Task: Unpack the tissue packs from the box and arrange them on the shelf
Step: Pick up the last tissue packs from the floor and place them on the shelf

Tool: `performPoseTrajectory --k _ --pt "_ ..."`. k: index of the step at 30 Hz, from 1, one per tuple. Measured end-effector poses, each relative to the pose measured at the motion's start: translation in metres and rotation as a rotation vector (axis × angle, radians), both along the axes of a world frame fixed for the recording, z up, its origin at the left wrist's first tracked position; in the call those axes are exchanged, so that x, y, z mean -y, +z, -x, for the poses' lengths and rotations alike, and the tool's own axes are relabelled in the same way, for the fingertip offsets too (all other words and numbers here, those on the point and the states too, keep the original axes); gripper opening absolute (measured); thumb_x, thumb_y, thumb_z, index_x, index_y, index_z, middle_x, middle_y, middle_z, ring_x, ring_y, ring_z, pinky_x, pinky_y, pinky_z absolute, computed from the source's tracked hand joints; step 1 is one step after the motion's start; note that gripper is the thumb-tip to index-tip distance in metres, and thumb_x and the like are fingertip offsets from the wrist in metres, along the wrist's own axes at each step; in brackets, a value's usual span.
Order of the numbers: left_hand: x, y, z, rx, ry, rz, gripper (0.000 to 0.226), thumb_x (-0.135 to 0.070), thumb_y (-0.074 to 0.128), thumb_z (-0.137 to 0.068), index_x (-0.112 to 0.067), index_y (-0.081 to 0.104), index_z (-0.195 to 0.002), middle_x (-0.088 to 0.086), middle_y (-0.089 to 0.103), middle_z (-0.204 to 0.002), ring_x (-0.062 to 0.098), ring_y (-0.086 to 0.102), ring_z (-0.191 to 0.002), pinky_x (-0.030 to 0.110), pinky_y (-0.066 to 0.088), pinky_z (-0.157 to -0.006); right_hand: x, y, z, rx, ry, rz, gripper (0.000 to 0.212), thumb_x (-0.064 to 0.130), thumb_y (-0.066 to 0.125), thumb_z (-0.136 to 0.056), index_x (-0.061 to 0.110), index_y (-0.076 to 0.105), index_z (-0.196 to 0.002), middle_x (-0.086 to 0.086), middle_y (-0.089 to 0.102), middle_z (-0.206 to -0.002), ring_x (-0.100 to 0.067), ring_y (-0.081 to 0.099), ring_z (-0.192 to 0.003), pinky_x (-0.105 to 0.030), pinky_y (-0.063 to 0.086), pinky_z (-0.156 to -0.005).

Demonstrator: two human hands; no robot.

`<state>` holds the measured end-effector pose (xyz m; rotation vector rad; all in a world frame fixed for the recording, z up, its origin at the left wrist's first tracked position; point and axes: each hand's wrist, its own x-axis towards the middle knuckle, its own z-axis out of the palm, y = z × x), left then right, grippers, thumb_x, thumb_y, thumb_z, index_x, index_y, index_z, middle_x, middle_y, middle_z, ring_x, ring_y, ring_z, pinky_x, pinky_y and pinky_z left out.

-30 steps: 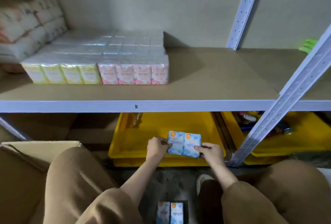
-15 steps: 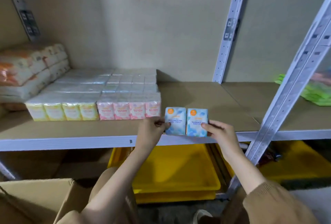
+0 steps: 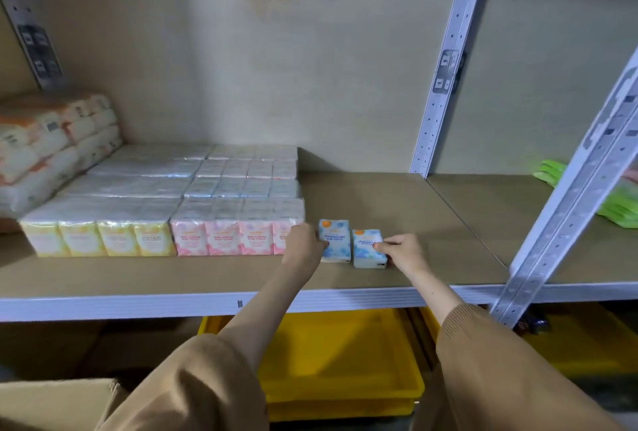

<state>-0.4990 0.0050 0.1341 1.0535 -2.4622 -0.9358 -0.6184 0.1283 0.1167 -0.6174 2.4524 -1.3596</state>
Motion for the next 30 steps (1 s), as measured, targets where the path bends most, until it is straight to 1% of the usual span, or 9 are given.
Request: performPoseTrajectory --k 1,3,6,8,10,12,16,21,30 --pt "0.0 -0.001 0.0 0.04 -0.013 0.04 0.018 -0.006 0.057 -0.09 0.007 0.063 -0.1 0.022 0.065 -0.106 0.034 0.06 -0.105 0.038 0.047 -0.082 0.0 0.0 0.0 -0.055 0.011 -0.048 0.025 0.015 0.068 -0.082 -0.004 0.071 -0.098 -0.024 0.071 -0.103 -0.027 0.063 -0.083 -0.03 0.046 -0.069" --pt "-0.002 -0.003 -0.002 0.11 -0.04 0.148 0.023 -0.003 0.049 -0.092 0.008 0.059 -0.109 0.023 0.062 -0.116 0.034 0.059 -0.107 0.037 0.047 -0.084 -0.001 0.002 0.0 -0.175 0.026 -0.089 0.03 0.015 0.068 -0.083 -0.003 0.068 -0.106 -0.019 0.069 -0.111 -0.029 0.064 -0.098 -0.029 0.046 -0.081" --pt "-0.006 -0.008 -0.003 0.122 -0.14 0.331 0.029 -0.005 0.047 -0.094 0.002 0.057 -0.119 0.018 0.06 -0.125 0.031 0.058 -0.112 0.036 0.047 -0.091 -0.005 0.009 -0.002 -0.36 0.175 -0.119 0.034 0.018 0.07 -0.081 0.002 0.067 -0.111 -0.013 0.066 -0.112 -0.019 0.059 -0.09 -0.023 0.041 -0.078" --pt "-0.008 -0.013 -0.003 0.123 -0.256 0.414 0.035 -0.011 0.049 -0.095 -0.005 0.056 -0.129 0.011 0.054 -0.135 0.027 0.053 -0.121 0.033 0.042 -0.099 -0.008 0.01 -0.003 -0.439 0.322 -0.239 0.038 0.024 0.07 -0.081 0.007 0.066 -0.114 -0.008 0.063 -0.115 -0.017 0.056 -0.092 -0.022 0.037 -0.076" --pt "-0.007 -0.018 -0.002 0.179 -0.334 0.474 0.036 -0.014 0.049 -0.095 -0.008 0.054 -0.131 0.008 0.051 -0.138 0.025 0.049 -0.125 0.032 0.042 -0.103 -0.009 0.008 -0.004 -0.526 0.421 -0.4 0.039 0.027 0.065 -0.084 0.012 0.063 -0.12 -0.002 0.058 -0.124 -0.02 0.055 -0.11 -0.023 0.037 -0.082" --pt "-0.003 -0.022 0.002 0.238 -0.347 0.502 0.032 -0.011 0.047 -0.095 -0.006 0.058 -0.125 0.01 0.053 -0.134 0.027 0.05 -0.121 0.034 0.044 -0.1 -0.007 0.004 -0.004 -0.575 0.437 -0.457 0.036 0.023 0.059 -0.088 0.013 0.06 -0.123 -0.002 0.055 -0.131 -0.021 0.051 -0.12 -0.027 0.039 -0.091" --pt "0.003 -0.028 0.013 0.278 -0.327 0.543 0.028 -0.002 0.045 -0.093 -0.005 0.061 -0.116 0.013 0.057 -0.127 0.028 0.055 -0.114 0.035 0.047 -0.094 0.0 0.0 0.002 -0.592 0.379 -0.432 0.033 0.016 0.056 -0.089 0.012 0.06 -0.122 -0.004 0.054 -0.132 -0.023 0.051 -0.12 -0.03 0.041 -0.092" --pt "0.008 -0.029 0.027 0.327 -0.316 0.579 0.03 0.002 0.042 -0.094 -0.003 0.058 -0.119 0.015 0.056 -0.127 0.03 0.057 -0.113 0.035 0.048 -0.091 0.014 -0.001 0.014 -0.566 0.304 -0.403 0.03 0.011 0.058 -0.087 0.012 0.064 -0.117 -0.004 0.057 -0.128 -0.025 0.054 -0.116 -0.029 0.043 -0.089" --pt "0.016 -0.025 0.039 0.355 -0.291 0.586 0.031 0.001 0.04 -0.096 -0.002 0.056 -0.123 0.015 0.054 -0.13 0.031 0.058 -0.114 0.036 0.048 -0.094 0.035 -0.002 0.02 -0.528 0.295 -0.358 0.032 0.0 0.057 -0.083 0.008 0.067 -0.112 -0.005 0.059 -0.128 -0.026 0.056 -0.114 -0.026 0.042 -0.086"
